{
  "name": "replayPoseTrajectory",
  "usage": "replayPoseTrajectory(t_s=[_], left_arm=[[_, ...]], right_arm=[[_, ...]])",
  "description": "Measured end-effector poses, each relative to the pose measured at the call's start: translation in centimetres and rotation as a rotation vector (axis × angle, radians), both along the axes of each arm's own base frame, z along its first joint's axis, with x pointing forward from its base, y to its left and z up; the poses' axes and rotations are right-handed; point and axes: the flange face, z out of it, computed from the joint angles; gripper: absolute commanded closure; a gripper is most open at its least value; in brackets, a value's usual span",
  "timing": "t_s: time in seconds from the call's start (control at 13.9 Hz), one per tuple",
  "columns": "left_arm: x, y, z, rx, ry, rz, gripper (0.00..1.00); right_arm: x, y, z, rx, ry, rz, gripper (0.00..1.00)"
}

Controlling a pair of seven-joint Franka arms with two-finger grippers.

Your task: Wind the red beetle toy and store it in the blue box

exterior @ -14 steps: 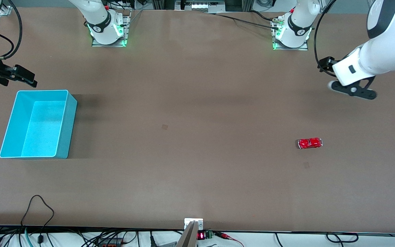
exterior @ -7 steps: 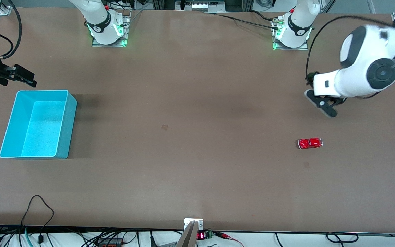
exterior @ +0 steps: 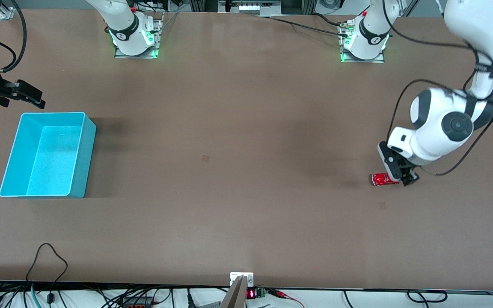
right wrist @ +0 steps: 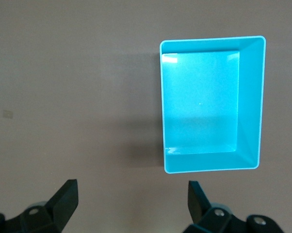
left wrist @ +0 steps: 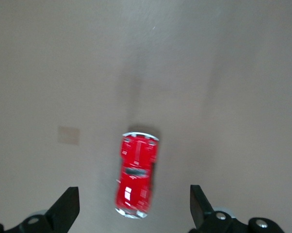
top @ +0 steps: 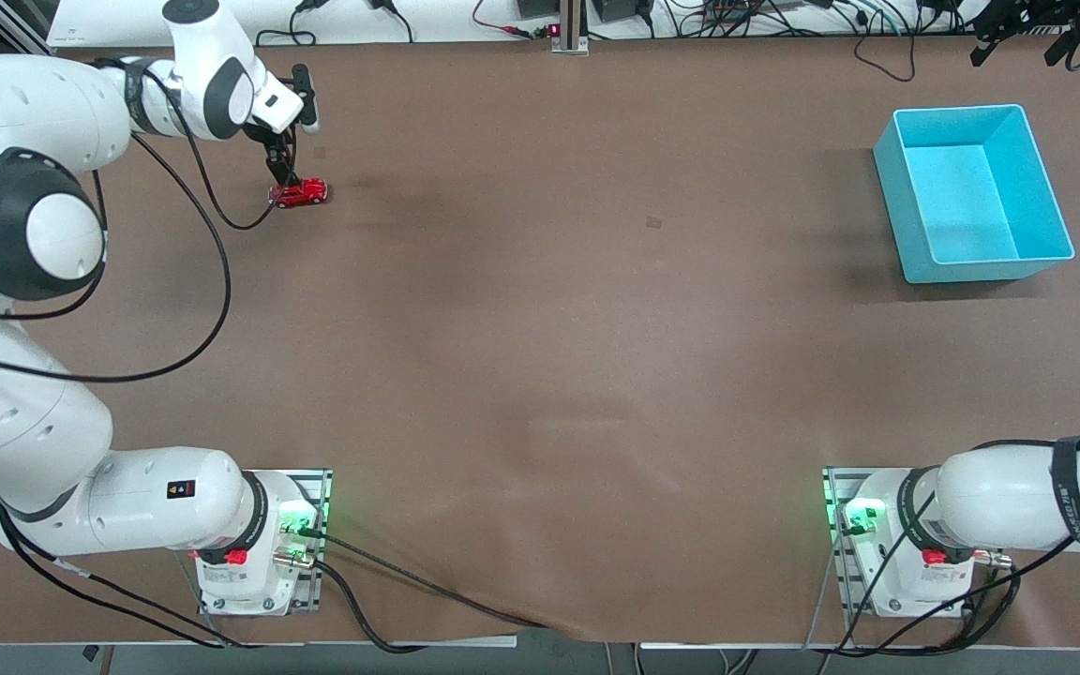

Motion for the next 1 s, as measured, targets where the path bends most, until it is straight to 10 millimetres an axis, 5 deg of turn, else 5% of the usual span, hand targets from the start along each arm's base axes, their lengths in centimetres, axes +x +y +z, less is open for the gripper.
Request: replayPoseTrajectory(t_s=[0.43, 0.86, 1.0], left_arm=[[0.9, 1.3, -4.1, 0.044, 0.009, -0.101, 0.02], [0.7, 2.9, -6.5, 0.034, 0.021, -0.136, 0.76], [0.7, 2.3, -6.2, 0.033, 0.022, -0.145, 0.84]], right_arm=[[0.0, 0.1, 0.0, 0.000, 0.000, 0.002, 0.00], [0.0, 0.3, 0.0, 0.000, 0.000, 0.005, 0.00], [0.0, 0.3, 0.0, 0.000, 0.000, 0.005, 0.00]])
